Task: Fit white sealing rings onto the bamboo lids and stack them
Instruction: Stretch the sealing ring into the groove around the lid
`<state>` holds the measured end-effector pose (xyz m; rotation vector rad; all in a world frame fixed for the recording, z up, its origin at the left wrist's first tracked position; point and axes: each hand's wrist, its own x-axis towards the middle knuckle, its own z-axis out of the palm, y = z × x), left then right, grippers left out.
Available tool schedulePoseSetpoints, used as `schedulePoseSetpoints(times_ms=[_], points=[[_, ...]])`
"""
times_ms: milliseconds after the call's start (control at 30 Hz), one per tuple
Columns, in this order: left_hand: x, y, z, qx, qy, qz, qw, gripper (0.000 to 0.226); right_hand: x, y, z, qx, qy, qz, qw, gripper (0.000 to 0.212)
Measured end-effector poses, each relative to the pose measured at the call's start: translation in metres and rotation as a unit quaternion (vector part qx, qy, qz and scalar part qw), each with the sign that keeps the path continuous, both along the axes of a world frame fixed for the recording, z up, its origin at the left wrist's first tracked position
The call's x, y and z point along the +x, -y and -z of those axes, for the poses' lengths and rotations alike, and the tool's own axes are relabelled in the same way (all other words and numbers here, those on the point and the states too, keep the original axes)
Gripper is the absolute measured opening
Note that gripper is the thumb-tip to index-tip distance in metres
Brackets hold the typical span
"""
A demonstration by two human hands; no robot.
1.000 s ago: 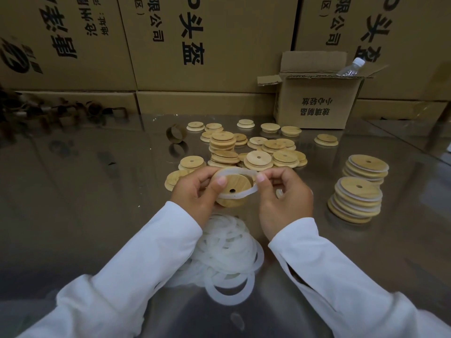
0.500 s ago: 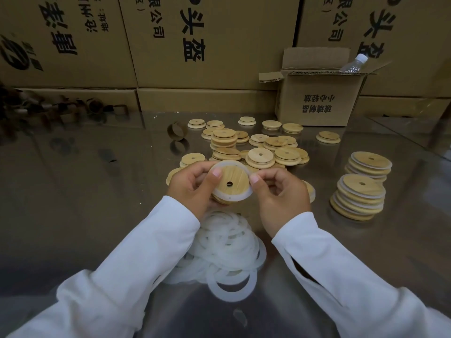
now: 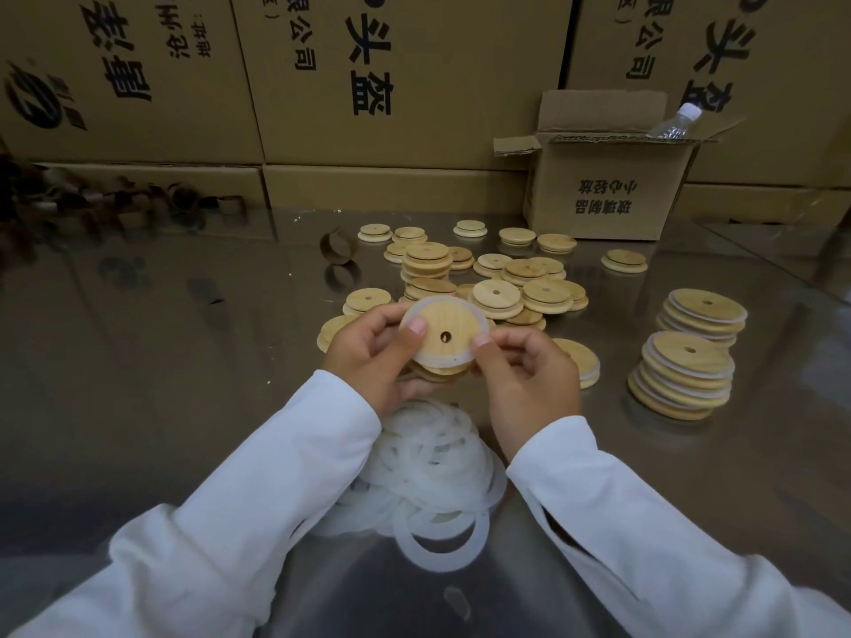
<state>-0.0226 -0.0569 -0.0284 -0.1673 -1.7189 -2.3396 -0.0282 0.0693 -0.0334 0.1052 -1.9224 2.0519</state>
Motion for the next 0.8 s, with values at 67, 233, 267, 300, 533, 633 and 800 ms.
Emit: schedulePoseSetpoints(times_ms=[67,233,267,300,533,633,800], points=[[0.000,0.000,0.001,-0.004,0.009,0.026,1.000,0.019,-0.002,-0.002,-0.001,-0.002,0.006,0.017,1.000,0.017],[-0.001,0.003,0.004,-0.070,0.001,0.051,0.996,0.031,-0.002,-0.005,-0.002,0.041,-0.003,0.014,0.999,0.017],[-0.001,0.004,0.004,-0.089,-0.001,0.045,0.995,0.034,-0.001,-0.006,-0.002,0.065,-0.020,0.013,0.998,0.017],[-0.001,0.004,0.004,-0.100,-0.002,0.035,0.994,0.034,-0.001,-0.007,-0.002,0.089,-0.039,0.009,0.995,0.017],[0.002,0.005,0.003,-0.141,-0.008,-0.017,0.990,0.009,0.003,-0.009,0.001,0.133,-0.089,-0.021,0.987,0.013],[0.004,0.004,0.002,-0.150,-0.015,-0.021,0.988,0.011,0.002,-0.011,0.001,0.101,-0.069,-0.034,0.992,0.016],[0.007,0.005,0.000,-0.138,-0.019,-0.019,0.990,0.012,0.000,-0.011,-0.002,0.068,-0.046,-0.055,0.995,0.019]])
